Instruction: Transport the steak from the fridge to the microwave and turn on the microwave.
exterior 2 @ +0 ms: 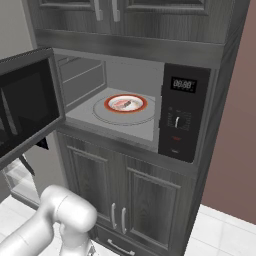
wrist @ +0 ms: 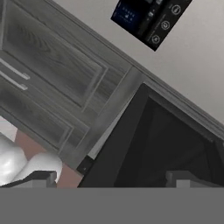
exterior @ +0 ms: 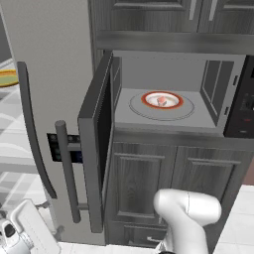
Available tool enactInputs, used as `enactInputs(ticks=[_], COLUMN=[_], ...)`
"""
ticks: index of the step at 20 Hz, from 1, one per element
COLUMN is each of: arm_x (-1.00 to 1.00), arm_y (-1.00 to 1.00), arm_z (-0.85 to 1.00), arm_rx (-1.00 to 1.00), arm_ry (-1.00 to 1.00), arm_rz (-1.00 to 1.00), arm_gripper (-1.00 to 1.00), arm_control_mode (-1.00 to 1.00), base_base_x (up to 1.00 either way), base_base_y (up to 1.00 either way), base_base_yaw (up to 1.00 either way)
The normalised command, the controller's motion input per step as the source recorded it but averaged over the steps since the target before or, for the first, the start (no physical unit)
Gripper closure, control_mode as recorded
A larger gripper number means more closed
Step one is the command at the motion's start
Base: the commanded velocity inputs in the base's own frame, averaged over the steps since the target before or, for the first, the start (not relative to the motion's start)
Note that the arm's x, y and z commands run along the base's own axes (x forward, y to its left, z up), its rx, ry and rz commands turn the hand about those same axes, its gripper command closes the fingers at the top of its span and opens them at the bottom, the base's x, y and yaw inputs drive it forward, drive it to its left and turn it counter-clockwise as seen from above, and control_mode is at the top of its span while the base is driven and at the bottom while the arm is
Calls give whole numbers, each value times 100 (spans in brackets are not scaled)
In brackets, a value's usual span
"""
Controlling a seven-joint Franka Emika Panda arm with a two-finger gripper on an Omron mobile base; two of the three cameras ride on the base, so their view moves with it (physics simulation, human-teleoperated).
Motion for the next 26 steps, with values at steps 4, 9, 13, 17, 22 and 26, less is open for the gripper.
enactInputs(ticks=[4, 9, 13, 17, 22, 26], arm_x=[40, 3, 0, 1, 25, 43], arm_y=[0, 0, 0, -4, -10, -9], arm_z=[0, 0, 0, 1, 0, 0], arm_rx=[0, 0, 0, 0, 0, 0], arm_ry=[0, -4, -7, -10, -5, 0], arm_rz=[-5, -4, -4, -1, 0, 0], arm_gripper=[-100, -100, -100, -100, -100, -100], arm_control_mode=[-100, -100, -100, -100, -100, -100], base_base_x=[0, 0, 0, 0, 0, 0], base_base_y=[0, 0, 0, 0, 0, 0], base_base_yaw=[0, 0, 0, 0, 0, 0])
